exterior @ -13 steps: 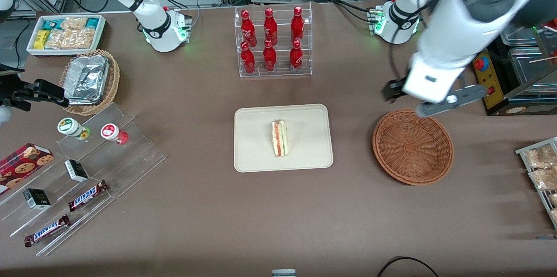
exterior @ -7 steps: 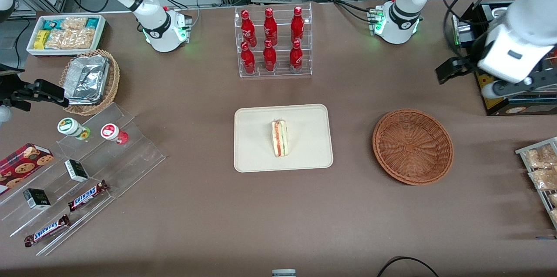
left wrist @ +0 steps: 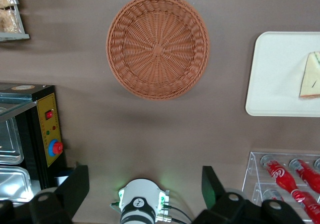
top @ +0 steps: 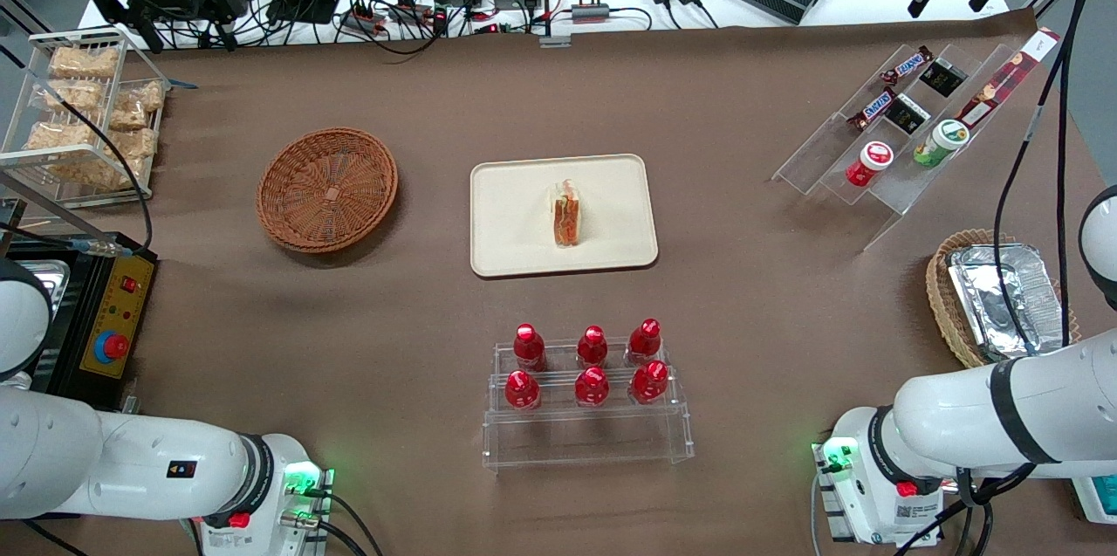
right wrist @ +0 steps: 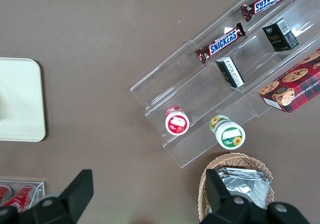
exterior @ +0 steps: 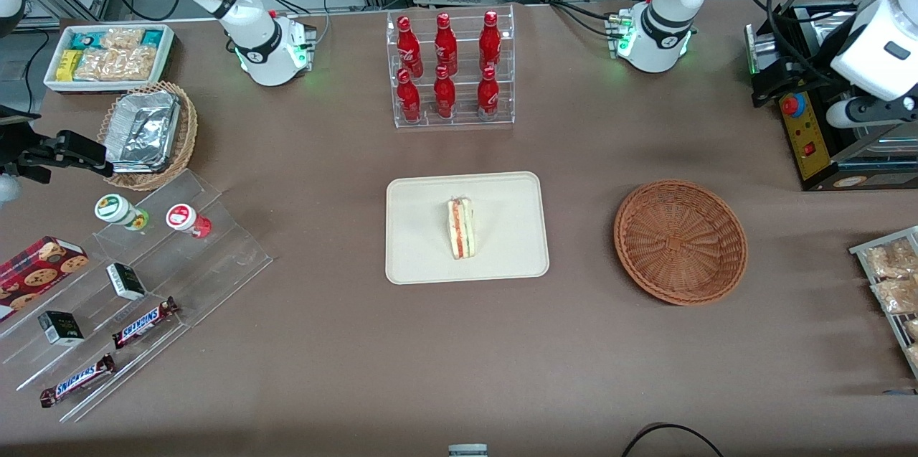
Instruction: Place sandwich from basket to tray
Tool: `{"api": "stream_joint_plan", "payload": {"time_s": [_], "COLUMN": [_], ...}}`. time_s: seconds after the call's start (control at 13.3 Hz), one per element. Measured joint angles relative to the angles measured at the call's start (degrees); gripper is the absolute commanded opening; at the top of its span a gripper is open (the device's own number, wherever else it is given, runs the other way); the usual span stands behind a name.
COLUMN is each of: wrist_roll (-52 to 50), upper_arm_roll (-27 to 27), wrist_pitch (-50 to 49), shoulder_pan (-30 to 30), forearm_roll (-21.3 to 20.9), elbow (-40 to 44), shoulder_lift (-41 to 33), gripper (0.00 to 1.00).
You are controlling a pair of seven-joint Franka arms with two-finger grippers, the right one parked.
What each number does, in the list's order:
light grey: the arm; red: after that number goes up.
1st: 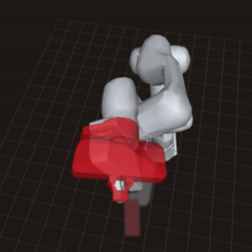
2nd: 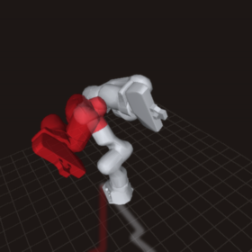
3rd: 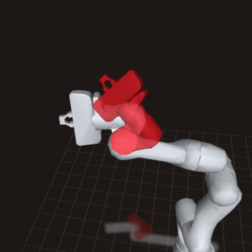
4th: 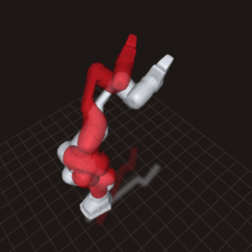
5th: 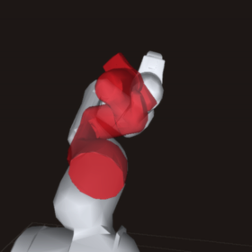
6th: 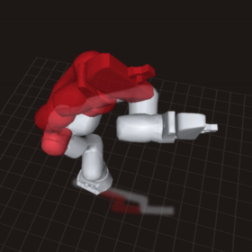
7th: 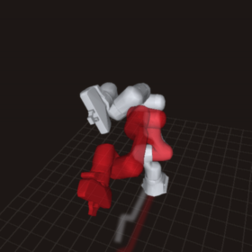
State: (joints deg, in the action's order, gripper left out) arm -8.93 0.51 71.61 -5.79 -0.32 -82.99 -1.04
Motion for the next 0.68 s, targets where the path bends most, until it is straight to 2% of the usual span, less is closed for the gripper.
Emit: {"api": "stream_joint_plan", "payload": {"time_s": [0.3, 0.68], "wrist_roll": [2.8, 5.8], "upper_arm_roll": [0.0, 0.0], "wrist_pitch": [0.8, 4.2], "shoulder_pan": [1.5, 2.4], "forearm_roll": [0.5, 0.6], "elbow": [-2.5, -3.3], "shoulder_lift": [-2.7, -2.3], "gripper": [0.99, 0.99]}}
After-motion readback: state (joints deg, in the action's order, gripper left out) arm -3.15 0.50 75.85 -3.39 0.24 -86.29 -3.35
